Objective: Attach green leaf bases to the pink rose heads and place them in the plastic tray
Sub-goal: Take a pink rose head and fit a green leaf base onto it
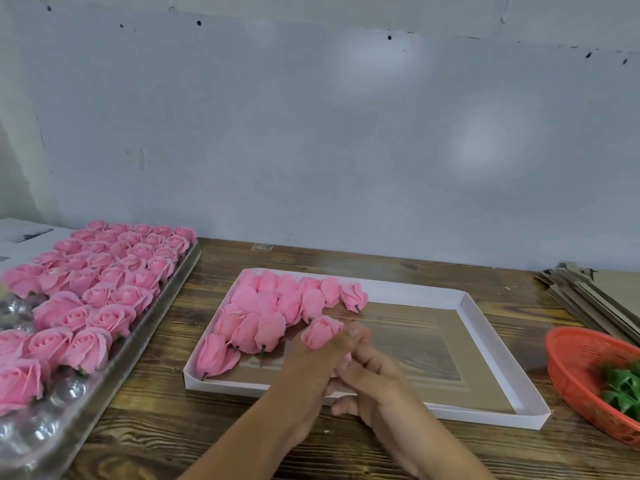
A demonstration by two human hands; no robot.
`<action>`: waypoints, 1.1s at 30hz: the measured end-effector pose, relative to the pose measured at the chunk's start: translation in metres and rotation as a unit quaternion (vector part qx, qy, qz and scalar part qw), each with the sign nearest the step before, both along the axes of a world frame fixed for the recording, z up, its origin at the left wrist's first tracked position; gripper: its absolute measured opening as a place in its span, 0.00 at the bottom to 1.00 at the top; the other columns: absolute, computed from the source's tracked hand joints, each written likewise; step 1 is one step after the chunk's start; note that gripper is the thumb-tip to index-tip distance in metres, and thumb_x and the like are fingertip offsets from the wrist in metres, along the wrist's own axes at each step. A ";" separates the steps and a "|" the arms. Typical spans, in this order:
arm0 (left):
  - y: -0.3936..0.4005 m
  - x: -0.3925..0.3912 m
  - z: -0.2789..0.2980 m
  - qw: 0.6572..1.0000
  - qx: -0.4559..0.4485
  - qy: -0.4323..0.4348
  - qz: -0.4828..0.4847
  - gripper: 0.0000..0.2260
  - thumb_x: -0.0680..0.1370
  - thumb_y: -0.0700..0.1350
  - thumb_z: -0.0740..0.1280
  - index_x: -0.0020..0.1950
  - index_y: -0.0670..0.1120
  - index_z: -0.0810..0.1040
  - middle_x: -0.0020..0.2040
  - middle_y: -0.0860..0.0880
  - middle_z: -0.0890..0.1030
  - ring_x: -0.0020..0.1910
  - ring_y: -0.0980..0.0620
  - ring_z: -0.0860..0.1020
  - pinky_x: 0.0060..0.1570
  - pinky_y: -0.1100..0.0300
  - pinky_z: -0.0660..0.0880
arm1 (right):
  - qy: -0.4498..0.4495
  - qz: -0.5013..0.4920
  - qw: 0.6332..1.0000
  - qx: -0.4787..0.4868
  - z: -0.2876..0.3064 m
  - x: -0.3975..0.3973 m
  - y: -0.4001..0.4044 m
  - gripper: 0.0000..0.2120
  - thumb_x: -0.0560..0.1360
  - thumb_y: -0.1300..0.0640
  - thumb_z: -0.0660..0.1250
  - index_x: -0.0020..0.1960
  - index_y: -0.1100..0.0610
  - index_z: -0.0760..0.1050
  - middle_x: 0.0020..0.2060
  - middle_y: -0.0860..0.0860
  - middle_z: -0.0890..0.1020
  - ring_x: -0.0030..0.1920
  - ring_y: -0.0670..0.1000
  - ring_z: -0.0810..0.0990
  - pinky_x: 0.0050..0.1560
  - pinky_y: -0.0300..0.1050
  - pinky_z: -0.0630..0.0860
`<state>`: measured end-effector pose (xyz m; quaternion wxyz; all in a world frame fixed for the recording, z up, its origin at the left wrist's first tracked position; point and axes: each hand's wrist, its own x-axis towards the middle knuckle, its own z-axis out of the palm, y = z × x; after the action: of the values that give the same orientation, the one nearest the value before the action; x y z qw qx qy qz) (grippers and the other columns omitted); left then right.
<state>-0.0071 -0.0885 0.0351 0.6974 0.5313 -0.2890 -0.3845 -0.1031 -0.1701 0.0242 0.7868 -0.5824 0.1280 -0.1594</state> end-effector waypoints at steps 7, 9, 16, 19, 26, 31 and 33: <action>0.000 0.001 -0.001 1.000 -0.028 -0.007 -0.008 0.22 0.65 0.63 0.73 0.48 0.46 0.84 0.48 0.49 0.86 0.46 0.39 0.69 0.38 0.54 0.68 | 0.042 0.106 0.984 0.135 0.005 -0.002 -0.004 0.22 0.72 0.42 0.65 0.50 0.60 0.83 0.38 0.59 0.80 0.36 0.52 0.79 0.36 0.43 0.75; 0.000 0.001 -0.002 1.000 -0.026 -0.012 -0.003 0.21 0.66 0.63 0.72 0.47 0.47 0.85 0.45 0.48 0.85 0.44 0.39 0.70 0.36 0.56 0.66 | 0.037 0.085 0.988 0.124 0.005 0.000 -0.003 0.22 0.73 0.42 0.65 0.52 0.60 0.82 0.38 0.58 0.80 0.36 0.52 0.79 0.36 0.42 0.76; -0.004 0.001 -0.005 0.999 -0.040 -0.014 0.022 0.23 0.65 0.64 0.73 0.47 0.45 0.85 0.38 0.51 0.84 0.31 0.47 0.75 0.31 0.56 0.73 | 0.011 0.010 0.996 0.089 0.006 0.003 0.003 0.14 0.74 0.47 0.68 0.45 0.59 0.80 0.35 0.55 0.77 0.33 0.50 0.77 0.34 0.40 0.75; -0.002 0.001 -0.005 0.999 -0.040 -0.028 0.016 0.29 0.66 0.63 0.73 0.51 0.39 0.82 0.32 0.52 0.82 0.18 0.55 0.67 0.19 0.66 0.66 | 0.055 0.039 0.992 0.109 0.009 0.001 0.002 0.23 0.78 0.40 0.60 0.42 0.58 0.82 0.32 0.56 0.76 0.31 0.50 0.75 0.32 0.41 0.73; -0.002 0.003 -0.006 0.997 -0.051 -0.048 0.017 0.28 0.62 0.72 0.75 0.48 0.50 0.86 0.52 0.46 0.86 0.44 0.48 0.85 0.44 0.49 0.80 | 0.051 0.008 0.994 0.095 0.009 0.003 0.003 0.19 0.75 0.41 0.68 0.48 0.57 0.83 0.35 0.58 0.79 0.33 0.51 0.78 0.34 0.41 0.78; -0.004 0.003 -0.004 0.996 -0.060 -0.055 0.048 0.26 0.61 0.72 0.75 0.46 0.53 0.86 0.54 0.47 0.86 0.55 0.47 0.84 0.51 0.51 0.81 | 0.033 -0.039 0.998 0.039 0.007 0.001 0.000 0.14 0.69 0.58 0.77 0.49 0.62 0.78 0.38 0.58 0.80 0.35 0.50 0.79 0.38 0.41 0.78; -0.003 0.004 0.000 0.995 -0.061 -0.072 0.044 0.22 0.63 0.70 0.75 0.44 0.54 0.85 0.55 0.49 0.86 0.55 0.50 0.84 0.49 0.56 0.82 | 0.026 -0.053 0.998 0.031 0.007 0.000 -0.001 0.14 0.69 0.53 0.74 0.47 0.62 0.78 0.37 0.59 0.79 0.34 0.50 0.78 0.37 0.41 0.78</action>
<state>-0.0031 -0.0914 0.0348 0.7221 0.5259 -0.3379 -0.2962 -0.1028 -0.1715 0.0313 0.7917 -0.5538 0.1836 -0.1814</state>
